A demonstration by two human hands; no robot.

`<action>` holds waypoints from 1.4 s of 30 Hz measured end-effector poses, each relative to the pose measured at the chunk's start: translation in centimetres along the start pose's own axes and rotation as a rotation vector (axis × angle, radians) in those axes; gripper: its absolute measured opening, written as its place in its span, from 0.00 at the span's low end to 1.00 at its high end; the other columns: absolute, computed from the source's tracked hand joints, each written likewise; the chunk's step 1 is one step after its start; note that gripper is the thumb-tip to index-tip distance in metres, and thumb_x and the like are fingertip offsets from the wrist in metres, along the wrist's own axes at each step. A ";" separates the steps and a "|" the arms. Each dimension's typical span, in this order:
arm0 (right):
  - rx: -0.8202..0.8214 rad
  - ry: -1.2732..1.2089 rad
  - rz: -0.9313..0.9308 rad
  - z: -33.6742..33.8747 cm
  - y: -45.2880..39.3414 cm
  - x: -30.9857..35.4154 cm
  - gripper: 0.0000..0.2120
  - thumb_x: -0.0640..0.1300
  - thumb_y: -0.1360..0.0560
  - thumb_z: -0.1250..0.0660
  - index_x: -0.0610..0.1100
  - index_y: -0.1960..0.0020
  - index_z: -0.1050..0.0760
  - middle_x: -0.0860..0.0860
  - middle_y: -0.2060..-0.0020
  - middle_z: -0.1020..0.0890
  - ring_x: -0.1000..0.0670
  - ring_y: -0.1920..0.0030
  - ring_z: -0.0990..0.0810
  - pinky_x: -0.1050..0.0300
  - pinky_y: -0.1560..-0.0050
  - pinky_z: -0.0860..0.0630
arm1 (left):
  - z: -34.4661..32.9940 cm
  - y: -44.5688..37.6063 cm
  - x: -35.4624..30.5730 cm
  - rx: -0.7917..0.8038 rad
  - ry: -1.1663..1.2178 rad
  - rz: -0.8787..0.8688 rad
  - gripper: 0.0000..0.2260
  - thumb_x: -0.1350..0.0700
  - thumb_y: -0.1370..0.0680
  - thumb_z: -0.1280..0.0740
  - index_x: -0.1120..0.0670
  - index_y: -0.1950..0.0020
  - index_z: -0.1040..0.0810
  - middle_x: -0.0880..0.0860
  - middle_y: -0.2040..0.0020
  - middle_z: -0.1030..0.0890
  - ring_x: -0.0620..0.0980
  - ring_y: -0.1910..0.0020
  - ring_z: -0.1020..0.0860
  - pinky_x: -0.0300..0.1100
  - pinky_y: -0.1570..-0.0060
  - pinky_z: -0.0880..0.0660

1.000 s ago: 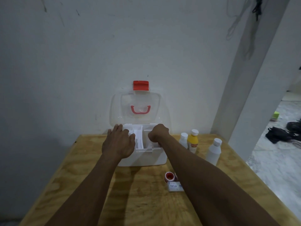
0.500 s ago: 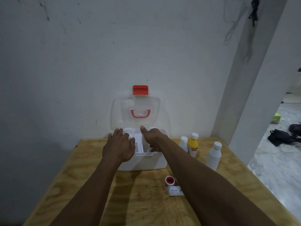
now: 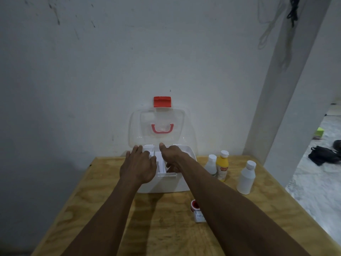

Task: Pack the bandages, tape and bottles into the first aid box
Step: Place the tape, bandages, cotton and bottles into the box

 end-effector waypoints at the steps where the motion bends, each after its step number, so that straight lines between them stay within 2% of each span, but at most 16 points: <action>1: -0.007 -0.002 -0.003 0.1 0.0 0.0 0.29 0.60 0.17 0.50 0.40 0.25 0.38 0.39 0.30 0.27 0.38 0.37 0.22 0.48 0.39 0.23 | 0.0 0.0 0.0 0.002 0.001 0.001 0.23 0.46 0.17 0.50 0.56 0.28 0.31 0.59 0.22 0.39 0.57 0.21 0.45 0.56 0.24 0.48; 8: -0.035 0.016 -0.011 0.1 0.2 0.1 0.27 0.57 0.16 0.50 0.38 0.30 0.31 0.39 0.38 0.21 0.40 0.43 0.19 0.48 0.39 0.22 | 0.0 0.0 -0.1 -0.004 -0.001 -0.001 0.23 0.46 0.17 0.50 0.57 0.28 0.30 0.59 0.22 0.38 0.57 0.21 0.44 0.56 0.24 0.48; 15: -0.033 -0.006 -0.011 -0.2 0.2 0.2 0.26 0.57 0.16 0.49 0.38 0.30 0.31 0.39 0.36 0.22 0.40 0.41 0.20 0.48 0.38 0.22 | -0.1 -0.1 0.0 -0.006 0.010 0.003 0.23 0.46 0.17 0.51 0.56 0.28 0.30 0.58 0.22 0.39 0.57 0.21 0.45 0.56 0.24 0.49; 18: -0.049 0.049 0.031 0.1 0.8 0.6 0.26 0.56 0.16 0.50 0.37 0.30 0.32 0.39 0.35 0.23 0.39 0.40 0.20 0.49 0.41 0.23 | -0.2 -0.2 0.1 -0.008 0.019 0.001 0.23 0.46 0.17 0.50 0.56 0.29 0.30 0.58 0.22 0.38 0.56 0.21 0.44 0.57 0.24 0.48; 20: -0.073 0.095 0.078 0.6 1.4 0.9 0.25 0.55 0.16 0.49 0.37 0.31 0.32 0.39 0.35 0.23 0.38 0.41 0.20 0.51 0.47 0.22 | -0.2 -0.2 0.2 -0.011 0.014 0.007 0.23 0.46 0.17 0.51 0.55 0.29 0.30 0.58 0.22 0.38 0.56 0.21 0.44 0.59 0.24 0.48; 22: -0.106 0.121 0.127 1.6 2.0 1.0 0.25 0.55 0.16 0.47 0.36 0.32 0.31 0.38 0.37 0.22 0.37 0.46 0.18 0.55 0.61 0.22 | -0.1 -0.1 0.1 -0.007 0.004 0.026 0.24 0.45 0.17 0.52 0.55 0.27 0.32 0.57 0.22 0.39 0.56 0.21 0.45 0.61 0.25 0.48; 24: -0.168 0.155 0.210 3.0 2.5 1.2 0.23 0.55 0.18 0.43 0.34 0.39 0.27 0.37 0.42 0.20 0.38 0.52 0.16 0.57 0.69 0.24 | 0.3 0.1 -0.1 -0.024 -0.013 0.051 0.25 0.44 0.17 0.52 0.55 0.25 0.34 0.57 0.22 0.39 0.56 0.21 0.44 0.62 0.26 0.49; 25: -0.201 0.156 0.253 3.7 3.0 1.2 0.22 0.55 0.19 0.41 0.34 0.44 0.25 0.37 0.45 0.18 0.39 0.54 0.16 0.55 0.68 0.21 | 0.6 0.2 -0.2 -0.053 -0.030 0.060 0.26 0.44 0.17 0.53 0.55 0.25 0.34 0.57 0.22 0.38 0.56 0.22 0.43 0.62 0.26 0.48; 27: -0.246 0.154 0.328 5.4 4.0 0.8 0.22 0.54 0.21 0.38 0.33 0.48 0.22 0.37 0.51 0.16 0.39 0.55 0.16 0.48 0.57 0.16 | 1.5 0.7 -0.7 -0.166 -0.084 0.050 0.25 0.44 0.18 0.52 0.56 0.27 0.32 0.58 0.24 0.33 0.57 0.23 0.39 0.62 0.26 0.47; 29: -0.278 0.174 0.412 7.0 5.5 0.1 0.20 0.51 0.22 0.36 0.32 0.52 0.20 0.37 0.57 0.15 0.39 0.55 0.15 0.43 0.48 0.18 | 2.5 1.3 -1.3 -0.332 -0.106 0.000 0.24 0.45 0.18 0.50 0.58 0.31 0.28 0.59 0.28 0.28 0.57 0.26 0.34 0.61 0.27 0.43; 31: -0.299 0.221 0.502 8.8 7.1 -1.1 0.17 0.47 0.23 0.33 0.32 0.54 0.17 0.39 0.61 0.14 0.40 0.57 0.15 0.44 0.45 0.20 | 3.4 2.6 -2.6 -0.485 -0.038 -0.073 0.21 0.46 0.18 0.45 0.58 0.34 0.25 0.59 0.34 0.23 0.59 0.32 0.28 0.58 0.31 0.35; 34: -0.296 0.303 0.558 11.0 9.2 -4.0 0.09 0.44 0.26 0.29 0.39 0.53 0.15 0.44 0.58 0.13 0.47 0.58 0.14 0.51 0.49 0.18 | 3.7 5.4 -5.5 -0.610 0.151 -0.217 0.16 0.49 0.21 0.39 0.58 0.42 0.21 0.58 0.44 0.18 0.57 0.45 0.22 0.52 0.45 0.26; 35: -0.284 0.360 0.562 11.3 9.6 -5.1 0.08 0.43 0.26 0.28 0.40 0.52 0.15 0.45 0.57 0.13 0.49 0.58 0.14 0.55 0.51 0.18 | 3.3 6.4 -6.4 -0.595 0.217 -0.264 0.14 0.50 0.22 0.36 0.57 0.44 0.20 0.57 0.47 0.18 0.56 0.48 0.22 0.51 0.48 0.24; 37: -0.234 0.457 0.563 11.5 9.9 -7.4 0.06 0.41 0.28 0.28 0.41 0.52 0.15 0.45 0.56 0.13 0.50 0.58 0.15 0.60 0.55 0.21 | 1.6 8.0 -8.0 -0.460 0.322 -0.332 0.10 0.52 0.23 0.33 0.55 0.46 0.20 0.54 0.50 0.18 0.53 0.51 0.22 0.47 0.52 0.23; 40: -0.127 0.558 0.562 11.0 10.0 -10.1 0.09 0.37 0.28 0.28 0.41 0.49 0.15 0.46 0.52 0.13 0.50 0.54 0.15 0.57 0.50 0.20 | -1.6 9.1 -9.2 -0.183 0.357 -0.383 0.08 0.55 0.22 0.32 0.52 0.44 0.19 0.50 0.48 0.18 0.48 0.50 0.22 0.43 0.51 0.23; 42: -0.070 0.633 0.532 10.5 10.1 -11.4 0.11 0.37 0.27 0.28 0.43 0.46 0.16 0.47 0.47 0.15 0.51 0.48 0.17 0.55 0.46 0.19 | -3.3 9.3 -9.4 -0.060 0.306 -0.408 0.09 0.58 0.23 0.32 0.51 0.44 0.18 0.50 0.47 0.17 0.47 0.50 0.22 0.43 0.51 0.23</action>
Point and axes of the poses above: each hand's wrist, its own y-axis away from the middle knuckle, its own z-axis out of the back of the hand, x = y × z, the point moved 4 cm from there along -y, towards the middle knuckle
